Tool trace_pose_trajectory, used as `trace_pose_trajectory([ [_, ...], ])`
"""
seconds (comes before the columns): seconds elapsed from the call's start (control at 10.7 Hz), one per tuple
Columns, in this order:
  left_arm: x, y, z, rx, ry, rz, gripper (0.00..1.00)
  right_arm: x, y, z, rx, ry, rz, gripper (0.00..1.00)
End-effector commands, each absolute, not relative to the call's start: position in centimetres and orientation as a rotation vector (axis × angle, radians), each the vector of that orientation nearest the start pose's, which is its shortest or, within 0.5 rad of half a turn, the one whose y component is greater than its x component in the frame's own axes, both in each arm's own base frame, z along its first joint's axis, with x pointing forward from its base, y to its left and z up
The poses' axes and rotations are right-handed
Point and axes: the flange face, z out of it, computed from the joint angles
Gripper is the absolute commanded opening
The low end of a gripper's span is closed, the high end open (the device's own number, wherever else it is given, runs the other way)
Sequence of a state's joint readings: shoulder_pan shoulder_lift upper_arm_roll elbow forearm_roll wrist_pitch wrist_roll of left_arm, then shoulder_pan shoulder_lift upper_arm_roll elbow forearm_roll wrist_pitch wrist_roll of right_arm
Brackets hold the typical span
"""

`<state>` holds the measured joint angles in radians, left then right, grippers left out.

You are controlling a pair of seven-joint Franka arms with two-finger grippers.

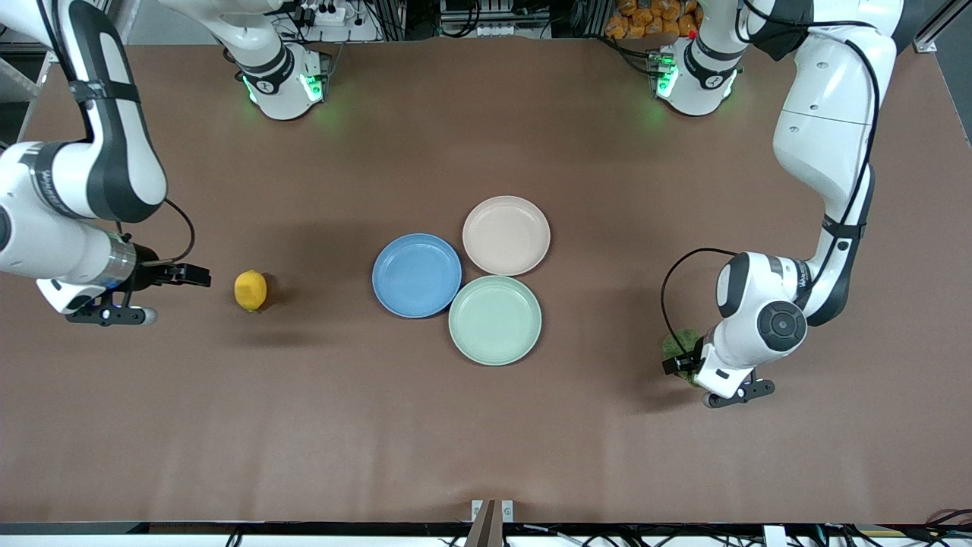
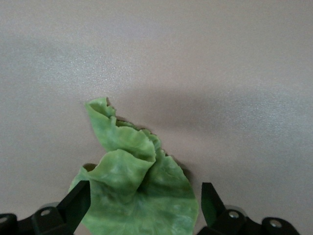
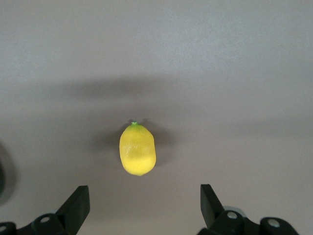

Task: Place lemon and lettuce in plates
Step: 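Lower the right gripper and grasp the yellow lemon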

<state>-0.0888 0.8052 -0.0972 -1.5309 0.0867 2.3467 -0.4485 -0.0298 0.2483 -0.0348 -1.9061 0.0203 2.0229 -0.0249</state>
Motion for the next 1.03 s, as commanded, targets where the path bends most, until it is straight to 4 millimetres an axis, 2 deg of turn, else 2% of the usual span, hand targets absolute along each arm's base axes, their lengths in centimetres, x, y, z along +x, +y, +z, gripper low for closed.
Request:
trace_pose_trajectory([
  [0.0, 70.4, -12.1, 17.8, -3.112, -0.352, -0.051, 1.0, 57.6, -3.6, 35.2, -3.116, 0.066, 0.161, 1.0],
  [0.19, 70.5, -11.6, 17.8, -3.113, -0.357, -0.053, 1.0, 56.5, -3.5, 33.4, -3.12, 0.066, 0.109, 1.0],
  [0.28, 70.5, -11.4, 17.9, -3.112, -0.362, -0.055, 0.68, 55.7, -3.5, 32.3, -3.123, 0.068, 0.078, 1.0],
  [0.37, 70.5, -11.5, 17.9, -3.111, -0.367, -0.053, 0.12, 54.9, -3.5, 30.9, -3.126, 0.069, 0.042, 1.0],
  [0.47, 70.5, -11.6, 18.0, -3.112, -0.367, -0.055, 0.0, 54.3, -3.4, 29.8, -3.128, 0.068, 0.002, 1.0],
  [0.93, 70.4, -12.3, 18.5, -3.112, -0.343, -0.066, 0.0, 53.7, -2.2, 27.1, -3.131, 0.037, -0.008, 1.0],
])
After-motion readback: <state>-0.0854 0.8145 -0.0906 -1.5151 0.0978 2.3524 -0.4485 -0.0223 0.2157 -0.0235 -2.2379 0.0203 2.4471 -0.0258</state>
